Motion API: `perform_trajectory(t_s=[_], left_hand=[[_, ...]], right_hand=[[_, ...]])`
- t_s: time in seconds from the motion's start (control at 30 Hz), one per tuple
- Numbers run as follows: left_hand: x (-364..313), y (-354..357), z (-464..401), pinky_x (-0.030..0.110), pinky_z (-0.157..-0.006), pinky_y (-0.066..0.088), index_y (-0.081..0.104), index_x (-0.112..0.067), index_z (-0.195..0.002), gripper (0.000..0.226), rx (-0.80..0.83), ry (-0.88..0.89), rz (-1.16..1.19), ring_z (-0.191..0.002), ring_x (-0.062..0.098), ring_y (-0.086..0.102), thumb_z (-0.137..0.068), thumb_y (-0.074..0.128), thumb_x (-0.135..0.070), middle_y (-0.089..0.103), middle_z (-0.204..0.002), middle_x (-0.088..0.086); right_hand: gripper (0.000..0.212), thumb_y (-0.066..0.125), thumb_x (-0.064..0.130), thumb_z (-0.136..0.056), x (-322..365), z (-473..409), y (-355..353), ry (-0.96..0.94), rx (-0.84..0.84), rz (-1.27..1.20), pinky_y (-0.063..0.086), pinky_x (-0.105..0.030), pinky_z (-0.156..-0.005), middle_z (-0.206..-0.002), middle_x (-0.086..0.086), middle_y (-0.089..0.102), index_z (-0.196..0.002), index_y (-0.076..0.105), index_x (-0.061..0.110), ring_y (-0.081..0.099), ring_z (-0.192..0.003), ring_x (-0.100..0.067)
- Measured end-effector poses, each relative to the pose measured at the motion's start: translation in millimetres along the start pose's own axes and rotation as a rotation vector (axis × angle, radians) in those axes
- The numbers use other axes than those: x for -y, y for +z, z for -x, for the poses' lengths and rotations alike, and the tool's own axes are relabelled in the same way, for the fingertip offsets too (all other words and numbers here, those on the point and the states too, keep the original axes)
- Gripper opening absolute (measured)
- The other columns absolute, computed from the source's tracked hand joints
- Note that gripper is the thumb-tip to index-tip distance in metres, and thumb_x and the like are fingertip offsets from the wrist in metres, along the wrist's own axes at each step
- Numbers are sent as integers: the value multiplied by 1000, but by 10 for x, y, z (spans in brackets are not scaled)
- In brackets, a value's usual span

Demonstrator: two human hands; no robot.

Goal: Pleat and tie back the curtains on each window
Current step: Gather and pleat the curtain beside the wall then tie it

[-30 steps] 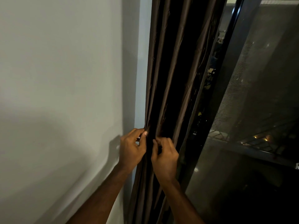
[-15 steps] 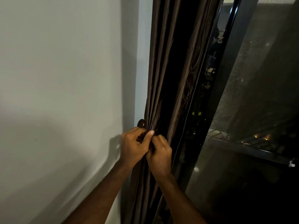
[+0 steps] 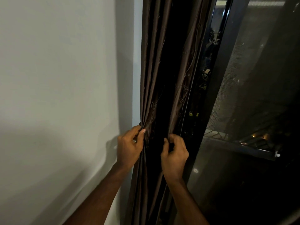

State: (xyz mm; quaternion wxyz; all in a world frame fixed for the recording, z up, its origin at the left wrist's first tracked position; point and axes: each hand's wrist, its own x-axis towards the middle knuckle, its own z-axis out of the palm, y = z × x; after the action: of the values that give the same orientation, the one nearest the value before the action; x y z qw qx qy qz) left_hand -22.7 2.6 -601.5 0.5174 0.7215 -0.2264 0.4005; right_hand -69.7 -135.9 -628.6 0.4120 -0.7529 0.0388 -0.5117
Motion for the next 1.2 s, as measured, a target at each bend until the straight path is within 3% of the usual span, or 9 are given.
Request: perform_trajectory(t_s=[0.1, 0.3, 0.57, 0.7, 0.8, 0.9, 1.0, 1.1, 1.2], left_hand=[[20, -9, -15, 18, -61, 54, 75, -7, -91, 8, -38, 9, -26, -70, 11, 65, -92, 70, -14, 70, -82, 2], [7, 15, 10, 42, -55, 55, 70, -17, -89, 6, 5, -20, 35, -62, 23, 67, -92, 69, -21, 70, -70, 6], [-93, 23, 2, 24, -51, 48, 69, -6, -70, 23, 79, -11, 64, -54, 6, 57, -93, 66, -2, 61, -60, -8], [-115, 50, 21, 38, -53, 51, 71, -4, -73, 21, 90, 17, 80, -57, 13, 61, -93, 66, -8, 65, -62, -1], [-115, 60, 8, 37, -56, 55, 75, -5, -79, 19, 65, 25, 69, -61, 13, 66, -90, 73, -21, 70, -68, 0], [-48, 59, -36, 38, -53, 51, 72, -5, -74, 17, 40, 31, 33, -57, 12, 62, -90, 71, -13, 66, -63, 0], [3, 50, -52, 39, -52, 50, 71, -2, -74, 17, 30, 33, 18, -55, 15, 61, -89, 71, -9, 66, -62, 3], [26, 50, -56, 39, -52, 51, 73, -1, -77, 15, 26, 30, 31, -56, 17, 63, -89, 71, -8, 66, -63, 4], [55, 68, -54, 41, -52, 51, 73, 0, -77, 16, 24, 27, 35, -57, 18, 63, -90, 70, -10, 66, -64, 5]], right_hand=[[8, 71, 3, -91, -44, 99, 22, -115, 16, 73, 56, -43, -67, -86, 1, 62, -91, 68, 10, 61, -77, -16], [9, 60, 13, -93, 54, 158, 163, -198, 107, 137, 54, -42, -69, -83, 0, 62, -88, 68, 12, 61, -74, -19], [20, 54, 18, -95, 112, 187, 310, -194, 157, 64, 54, -38, -71, -85, 2, 63, -97, 73, 12, 60, -73, -15], [17, 56, 16, -94, 113, 185, 308, -212, 141, 60, 55, -39, -68, -81, 1, 62, -92, 72, 10, 60, -71, -14], [20, 55, 17, -96, 113, 165, 304, -198, 191, 24, 56, -40, -71, -86, 1, 65, -99, 73, 8, 61, -77, -14], [16, 62, 10, -91, 99, 147, 170, -248, 229, -21, 53, -38, -79, -95, 5, 68, -100, 74, 14, 63, -88, -12], [16, 75, 17, -88, 92, 73, -7, -68, -1, -36, 49, -31, -85, -110, 1, 60, -104, 69, 18, 56, -104, -16], [41, 80, 23, -86, 11, -132, -79, 210, -83, -61, 45, -22, -90, -120, 4, 55, -121, 60, 20, 52, -108, -11], [24, 77, 11, -88, -45, -208, -74, 152, -54, -31, 56, -41, -85, -98, 9, 64, -107, 68, 21, 62, -93, -14]])
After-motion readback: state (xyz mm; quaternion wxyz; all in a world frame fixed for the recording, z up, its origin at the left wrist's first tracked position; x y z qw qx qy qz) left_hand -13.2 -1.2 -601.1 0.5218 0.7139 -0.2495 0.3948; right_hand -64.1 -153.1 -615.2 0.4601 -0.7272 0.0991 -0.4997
